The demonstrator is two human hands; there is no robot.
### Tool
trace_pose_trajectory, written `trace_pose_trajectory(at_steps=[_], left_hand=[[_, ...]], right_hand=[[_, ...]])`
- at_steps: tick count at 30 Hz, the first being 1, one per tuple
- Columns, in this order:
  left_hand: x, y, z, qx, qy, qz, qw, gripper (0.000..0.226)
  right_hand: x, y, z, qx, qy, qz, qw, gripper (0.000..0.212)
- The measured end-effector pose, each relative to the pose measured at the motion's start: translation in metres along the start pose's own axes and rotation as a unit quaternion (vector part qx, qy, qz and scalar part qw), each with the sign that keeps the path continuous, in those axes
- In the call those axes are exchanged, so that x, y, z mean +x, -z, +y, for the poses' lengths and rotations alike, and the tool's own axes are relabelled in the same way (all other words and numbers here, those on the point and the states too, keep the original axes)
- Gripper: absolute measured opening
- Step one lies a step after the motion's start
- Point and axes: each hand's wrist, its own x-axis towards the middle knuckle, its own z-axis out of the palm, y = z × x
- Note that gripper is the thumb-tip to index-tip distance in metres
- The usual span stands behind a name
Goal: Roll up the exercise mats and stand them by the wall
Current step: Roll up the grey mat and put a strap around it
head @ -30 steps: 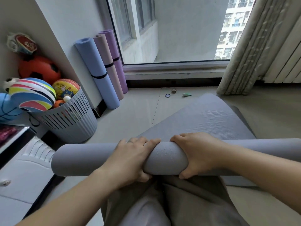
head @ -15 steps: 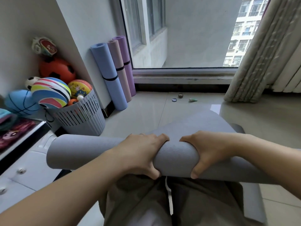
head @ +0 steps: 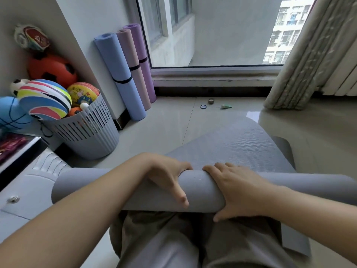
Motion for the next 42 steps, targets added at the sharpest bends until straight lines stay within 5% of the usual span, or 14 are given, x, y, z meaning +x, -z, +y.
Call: trace_pose_trajectory(at_steps=[3, 7, 12, 26, 31, 35, 42], left_hand=[[-0.002, -0.016, 0.001, 0.053, -0.020, 0.125, 0.991, 0.078], [-0.005, -0.052, 0.006, 0.256, 0.007, 0.310, 0.916, 0.094], [-0.015, -0.003, -0.004, 0.275, -0.007, 0.394, 0.877, 0.093], [-0.031, -0.068, 0.017, 0.200, -0.048, 0.282, 0.937, 0.089], [-0.024, -0.054, 0.002, 0.056, -0.060, 0.186, 0.979, 0.082], [-0.019, -0.030, -0.006, -0.007, -0.041, 0.104, 0.994, 0.076], [-0.009, -0.067, 0.008, 0.243, 0.011, 0.280, 0.929, 0.102]], right_hand=[[0.014, 0.004, 0.014, 0.069, -0.020, -0.017, 0.997, 0.091], [0.033, 0.017, 0.031, 0.161, -0.014, -0.088, 0.983, 0.082], [0.043, 0.052, 0.043, 0.147, 0.002, 0.019, 0.989, 0.073], [0.005, 0.018, 0.022, 0.185, 0.041, -0.144, 0.971, 0.077], [-0.006, 0.010, 0.005, -0.017, 0.046, -0.043, 0.998, 0.114], [0.003, 0.000, -0.004, -0.006, 0.036, -0.019, 0.999, 0.109], [0.040, 0.020, 0.021, 0.161, -0.002, -0.140, 0.977, 0.092]])
